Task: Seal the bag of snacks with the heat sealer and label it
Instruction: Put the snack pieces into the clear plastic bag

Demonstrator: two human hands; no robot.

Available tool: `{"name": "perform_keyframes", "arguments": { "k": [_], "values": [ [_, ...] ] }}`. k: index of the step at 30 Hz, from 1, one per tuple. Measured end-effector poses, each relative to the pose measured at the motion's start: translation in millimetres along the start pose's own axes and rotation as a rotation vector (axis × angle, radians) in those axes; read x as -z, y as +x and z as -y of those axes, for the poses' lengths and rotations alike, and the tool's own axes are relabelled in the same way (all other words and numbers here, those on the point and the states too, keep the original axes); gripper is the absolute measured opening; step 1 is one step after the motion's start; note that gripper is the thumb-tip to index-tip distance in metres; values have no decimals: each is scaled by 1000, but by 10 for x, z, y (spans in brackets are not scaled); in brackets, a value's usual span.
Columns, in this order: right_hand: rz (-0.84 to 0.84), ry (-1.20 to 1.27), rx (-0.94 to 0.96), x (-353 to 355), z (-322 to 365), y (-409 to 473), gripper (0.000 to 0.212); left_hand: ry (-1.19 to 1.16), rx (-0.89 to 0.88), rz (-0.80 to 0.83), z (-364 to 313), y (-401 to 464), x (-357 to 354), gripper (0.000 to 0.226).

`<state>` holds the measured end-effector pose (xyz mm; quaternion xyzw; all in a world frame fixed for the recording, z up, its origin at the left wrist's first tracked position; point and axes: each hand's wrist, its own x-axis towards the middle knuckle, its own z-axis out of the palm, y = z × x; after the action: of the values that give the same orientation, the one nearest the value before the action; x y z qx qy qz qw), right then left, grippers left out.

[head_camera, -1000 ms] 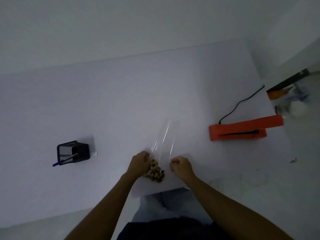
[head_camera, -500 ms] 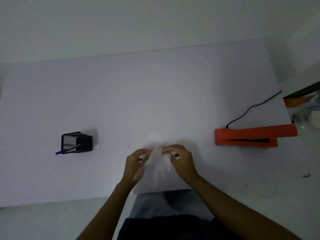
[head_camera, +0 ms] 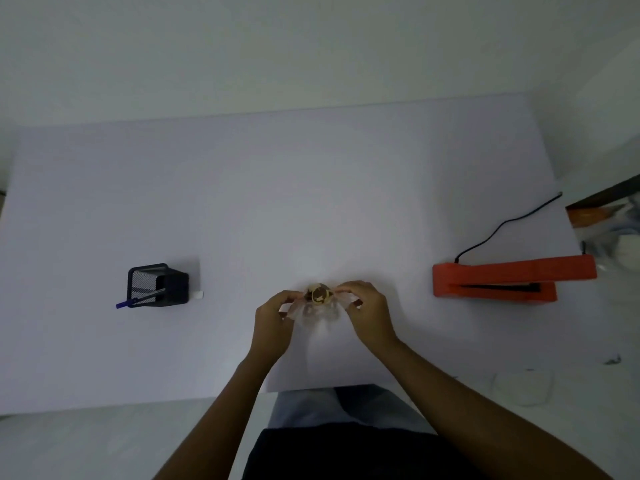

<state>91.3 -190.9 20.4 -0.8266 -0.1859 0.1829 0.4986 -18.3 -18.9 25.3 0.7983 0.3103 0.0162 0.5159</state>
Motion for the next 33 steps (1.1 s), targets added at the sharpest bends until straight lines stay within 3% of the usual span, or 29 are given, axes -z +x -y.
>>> {"name": "perform_keyframes", "arguments": {
  "k": [5, 9, 13, 19, 24, 33],
  "values": [
    [21, -34, -101, -72, -120, 44, 18, 20, -25, 22, 124, 58, -28, 18],
    [84, -45, -179, -116, -209, 61, 34, 35, -23, 45, 164, 131, -46, 22],
    [74, -26, -139, -72, -190, 104, 21, 106, -116, 68, 205, 230, -9, 16],
    [91, 7, -174, -89, -255, 179, 12, 66, -19, 169, 239, 323, 30, 21],
    [145, 50, -247, -102, -308, 175, 12, 9, 52, 105, 262, 351, -13, 4],
    [228, 132, -435, -1, -376, 221, 7, -124, 257, 172, 381, 463, 0, 5]
  ]
}}
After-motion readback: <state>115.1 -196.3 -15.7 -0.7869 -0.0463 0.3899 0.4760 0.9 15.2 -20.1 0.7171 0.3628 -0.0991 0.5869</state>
